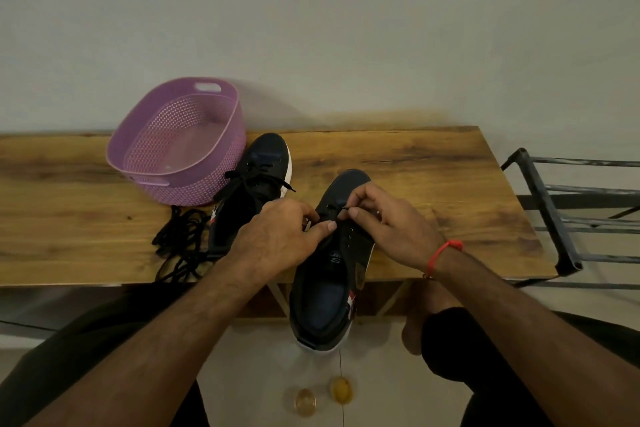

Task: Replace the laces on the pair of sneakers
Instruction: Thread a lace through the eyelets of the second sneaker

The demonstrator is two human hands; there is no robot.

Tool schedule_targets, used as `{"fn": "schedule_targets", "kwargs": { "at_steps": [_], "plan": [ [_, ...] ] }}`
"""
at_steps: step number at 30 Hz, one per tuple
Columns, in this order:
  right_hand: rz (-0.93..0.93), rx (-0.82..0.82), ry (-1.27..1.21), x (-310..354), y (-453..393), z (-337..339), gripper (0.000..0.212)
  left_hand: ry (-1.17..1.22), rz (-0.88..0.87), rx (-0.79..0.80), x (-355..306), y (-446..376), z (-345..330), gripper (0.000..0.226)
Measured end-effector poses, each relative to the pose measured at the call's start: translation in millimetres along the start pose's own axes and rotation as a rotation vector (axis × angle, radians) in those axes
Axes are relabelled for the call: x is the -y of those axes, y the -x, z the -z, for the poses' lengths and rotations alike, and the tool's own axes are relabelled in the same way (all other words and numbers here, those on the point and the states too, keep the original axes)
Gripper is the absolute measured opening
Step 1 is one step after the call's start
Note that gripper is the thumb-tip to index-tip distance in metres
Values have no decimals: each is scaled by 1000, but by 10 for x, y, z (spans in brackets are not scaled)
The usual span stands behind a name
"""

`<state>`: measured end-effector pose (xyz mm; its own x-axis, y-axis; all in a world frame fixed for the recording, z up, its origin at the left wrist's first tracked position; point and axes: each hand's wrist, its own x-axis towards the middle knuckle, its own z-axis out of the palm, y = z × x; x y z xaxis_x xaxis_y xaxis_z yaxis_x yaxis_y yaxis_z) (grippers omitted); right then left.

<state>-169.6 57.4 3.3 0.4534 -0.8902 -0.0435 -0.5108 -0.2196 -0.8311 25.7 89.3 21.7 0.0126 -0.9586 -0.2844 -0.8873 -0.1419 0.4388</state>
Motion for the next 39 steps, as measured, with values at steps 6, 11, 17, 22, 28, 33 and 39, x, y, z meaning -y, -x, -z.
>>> {"fn": "schedule_targets", "kwargs": {
  "at_steps": [6,11,17,22,28,33,39],
  "plan": [
    [-24,-26,58,-32,-19,-23,8,95,2,48,33,9,5,55],
    [-28,-15,91,-30,-35,-26,7,242,18,-3,16,41,-30,23],
    [-31,2,275,-70,-46,-101,5,574,129,119,13,108,-92,27],
    [-35,-9,336,-76,-41,-154,6,612,122,103,7,122,-125,26],
    [-35,6,293,-88,-45,-161,9,624,118,118,15,111,-120,26],
    [-14,32,307,-94,-38,-169,4,584,105,109,21,111,-120,26],
    [-42,-18,293,-102,-42,-207,3,667,84,84,34,109,-123,22]
  ]
}}
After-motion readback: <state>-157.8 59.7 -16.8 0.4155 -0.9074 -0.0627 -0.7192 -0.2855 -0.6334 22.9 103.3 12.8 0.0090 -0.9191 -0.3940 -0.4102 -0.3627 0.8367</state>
